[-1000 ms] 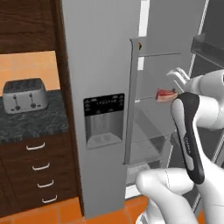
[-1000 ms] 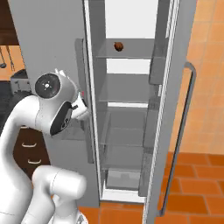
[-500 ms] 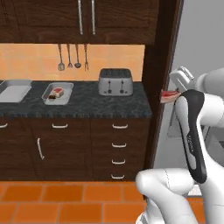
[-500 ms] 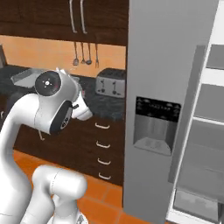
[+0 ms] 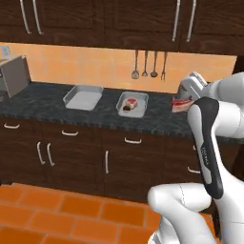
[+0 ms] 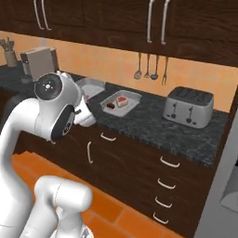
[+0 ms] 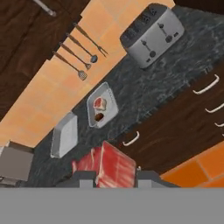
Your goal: Place one bell pepper and one steak in each tupperware on the nearby counter, to pack two identical lunches.
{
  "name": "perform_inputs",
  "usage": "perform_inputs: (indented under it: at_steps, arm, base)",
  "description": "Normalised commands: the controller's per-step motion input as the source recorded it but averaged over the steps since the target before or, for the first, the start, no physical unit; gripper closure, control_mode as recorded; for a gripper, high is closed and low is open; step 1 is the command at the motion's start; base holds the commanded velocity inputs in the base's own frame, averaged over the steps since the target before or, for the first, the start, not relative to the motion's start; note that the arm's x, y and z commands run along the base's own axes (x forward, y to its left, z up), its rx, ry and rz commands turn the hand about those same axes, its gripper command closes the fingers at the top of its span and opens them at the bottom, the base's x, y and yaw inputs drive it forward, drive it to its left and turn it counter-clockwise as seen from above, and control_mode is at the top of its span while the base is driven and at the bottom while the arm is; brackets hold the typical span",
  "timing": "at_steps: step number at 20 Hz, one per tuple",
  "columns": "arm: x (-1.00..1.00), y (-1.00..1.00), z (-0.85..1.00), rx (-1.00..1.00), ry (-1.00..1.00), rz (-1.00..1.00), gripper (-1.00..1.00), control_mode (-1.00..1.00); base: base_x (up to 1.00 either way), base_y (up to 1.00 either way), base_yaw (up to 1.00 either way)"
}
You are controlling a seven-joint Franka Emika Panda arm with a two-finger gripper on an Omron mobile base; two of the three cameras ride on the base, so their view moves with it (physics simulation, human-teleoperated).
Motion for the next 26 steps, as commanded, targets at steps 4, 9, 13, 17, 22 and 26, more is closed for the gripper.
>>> perform_inputs:
  at_steps: [4,9,13,17,22,26]
  arm:
    - [0.0,0.0,0.0,0.0,0.0,0.0,1.0,1.0]
    - [0.0,0.0,0.0,0.0,0.0,0.0,1.0,1.0]
    - [0.0,0.0,0.0,0.0,0.0,0.0,1.0,1.0]
    - [0.0,0.0,0.0,0.0,0.0,0.0,1.0,1.0]
    - [0.0,0.0,0.0,0.0,0.0,0.0,1.0,1.0]
    - [0.0,0.0,0.0,0.0,0.0,0.0,1.0,1.0]
  base:
    - [1.0,1.0,-0.06]
    - [0.96,1.0,-0.41]
    - [0.89,1.0,-0.52]
    - [0.71,1.0,-0.55]
    - [0.43,0.89,-0.57]
    - [0.22,0.56,-0.53]
